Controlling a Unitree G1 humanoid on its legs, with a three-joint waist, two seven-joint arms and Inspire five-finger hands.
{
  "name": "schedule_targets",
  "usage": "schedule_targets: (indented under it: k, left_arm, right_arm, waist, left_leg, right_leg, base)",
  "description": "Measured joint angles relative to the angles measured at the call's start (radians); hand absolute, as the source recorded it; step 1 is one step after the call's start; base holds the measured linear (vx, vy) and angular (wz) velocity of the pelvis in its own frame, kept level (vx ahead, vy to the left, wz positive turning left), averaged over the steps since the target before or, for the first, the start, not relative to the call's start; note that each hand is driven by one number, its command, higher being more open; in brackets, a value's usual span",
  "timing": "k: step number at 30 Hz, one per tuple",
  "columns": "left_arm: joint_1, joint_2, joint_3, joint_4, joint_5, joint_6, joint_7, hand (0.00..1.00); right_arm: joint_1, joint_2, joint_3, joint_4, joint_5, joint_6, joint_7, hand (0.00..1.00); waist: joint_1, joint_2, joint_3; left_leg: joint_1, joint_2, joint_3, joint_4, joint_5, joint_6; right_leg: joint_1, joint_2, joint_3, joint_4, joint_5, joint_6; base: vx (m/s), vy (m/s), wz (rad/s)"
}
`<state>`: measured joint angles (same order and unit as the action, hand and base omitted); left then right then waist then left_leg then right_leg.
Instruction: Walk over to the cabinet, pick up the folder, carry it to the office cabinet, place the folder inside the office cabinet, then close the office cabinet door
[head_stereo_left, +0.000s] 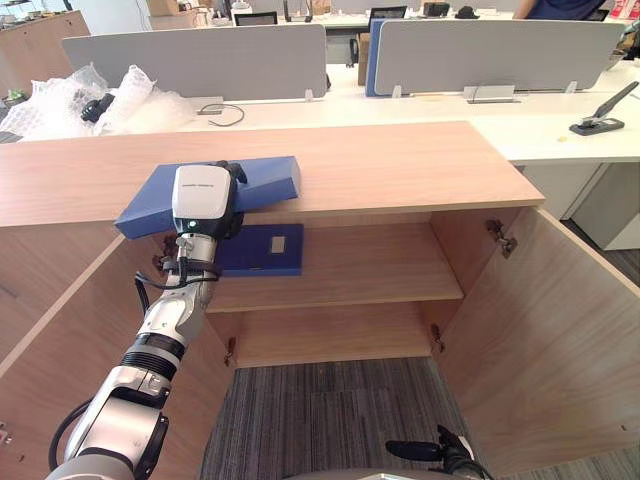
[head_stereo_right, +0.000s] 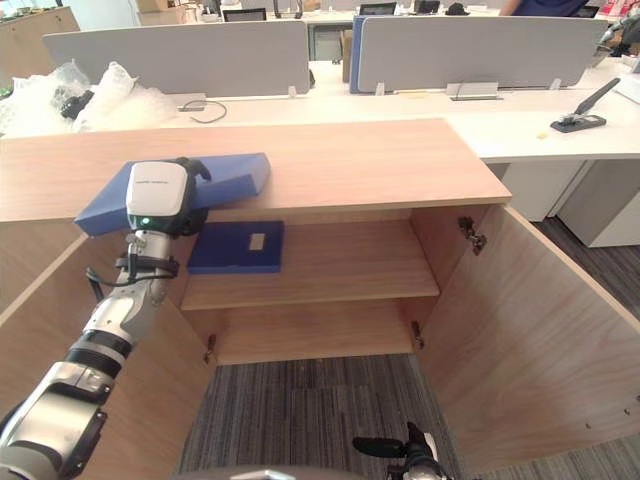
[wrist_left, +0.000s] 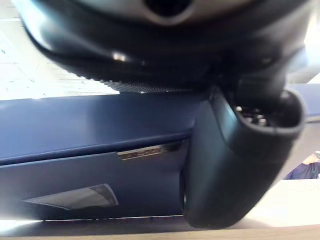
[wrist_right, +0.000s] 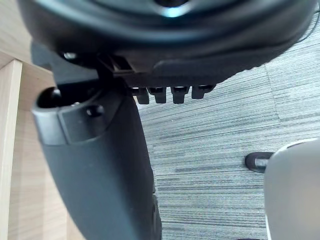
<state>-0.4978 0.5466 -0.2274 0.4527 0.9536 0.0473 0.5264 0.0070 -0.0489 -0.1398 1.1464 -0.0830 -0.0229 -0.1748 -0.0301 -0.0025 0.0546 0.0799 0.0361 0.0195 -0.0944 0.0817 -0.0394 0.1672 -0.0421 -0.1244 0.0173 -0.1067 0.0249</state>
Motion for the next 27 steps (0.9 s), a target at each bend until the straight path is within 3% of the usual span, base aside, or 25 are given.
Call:
schedule_targets:
  k: [2,4,8,9,13,18,22,27]
  left_arm:
    - [0.056,-0.014,0.021,-0.117,-0.012,0.016,-0.021,0.00]
    - [0.171,-0.079,0.060,-0.322,-0.067,0.010,-0.028,0.00]
    - [0.361,-0.173,0.080,-0.647,-0.272,-0.113,-0.057,0.00]
    - [0.439,-0.217,0.087,-0.763,-0.401,-0.177,-0.078,0.00]
    - [0.656,-0.340,0.089,-0.909,-0.828,-0.288,-0.156,0.00]
    - [0.826,-0.407,0.195,-0.940,-1.142,-0.288,-0.243,0.00]
    - [0.922,-0.454,0.269,-0.982,-1.342,-0.283,-0.292,0.00]
    - [0.934,-0.498,0.288,-1.052,-1.415,-0.284,-0.330,0.00]
  right_arm:
    - [0.000,0.000,0.000,0.000,0.000,0.001,0.000,1.00]
    - [0.003,0.000,-0.001,0.000,0.005,0.001,-0.002,1.00]
    - [0.011,0.003,0.000,-0.002,0.030,0.005,-0.004,1.00]
    - [0.023,0.006,0.000,-0.017,0.064,0.005,-0.005,1.00]
    - [0.131,0.026,0.005,-0.219,0.168,0.003,-0.022,1.00]
    - [0.273,0.063,0.026,-0.588,0.204,0.001,-0.035,1.00]
    - [0.323,0.109,0.031,-0.852,0.203,-0.005,-0.047,1.00]
    - [0.322,0.118,0.043,-1.052,0.201,-0.040,-0.059,1.00]
  waist:
    - [0.001,0.000,0.000]
    - [0.006,0.000,0.000]
    - [0.022,0.000,-0.001]
    - [0.023,0.003,-0.003]
    - [0.022,0.016,-0.014]
    - [0.019,0.015,-0.014]
    - [0.022,-0.014,-0.022]
    - [0.026,-0.032,-0.034]
  left_leg:
    - [-0.003,-0.001,-0.003,0.000,0.000,0.000]
    - [-0.008,-0.003,-0.005,0.000,0.000,0.000]
    - [-0.008,0.000,-0.006,0.006,0.000,0.001]
    - [-0.008,0.002,-0.006,0.006,0.000,0.001]
    - [-0.009,0.010,0.002,0.001,-0.002,0.000]
    - [-0.011,0.015,0.002,0.001,0.000,-0.002]
    - [-0.019,0.015,0.002,0.005,0.004,-0.001]
    - [-0.025,0.008,0.002,0.008,0.006,0.004]
  right_leg:
    - [-0.001,0.000,-0.003,-0.002,0.000,0.000]
    - [-0.003,-0.001,-0.004,-0.003,0.000,0.000]
    - [-0.005,-0.003,-0.002,0.002,0.002,0.000]
    - [-0.006,-0.001,0.000,0.005,0.002,-0.002]
    - [-0.018,0.005,0.012,0.019,0.002,-0.002]
    - [-0.026,0.010,0.016,0.020,0.002,-0.001]
    - [-0.033,0.010,0.015,0.018,0.005,0.001]
    - [-0.037,0.004,0.016,0.019,0.009,0.003]
  base:
    - [0.00,-0.008,0.05]
    - [0.00,-0.003,0.04]
    - [0.00,0.000,0.00]
    - [0.00,0.000,0.00]
    - [-0.01,-0.002,-0.08]
    - [-0.08,-0.006,-0.03]
    - [-0.02,0.001,0.00]
    - [0.02,0.006,0.01]
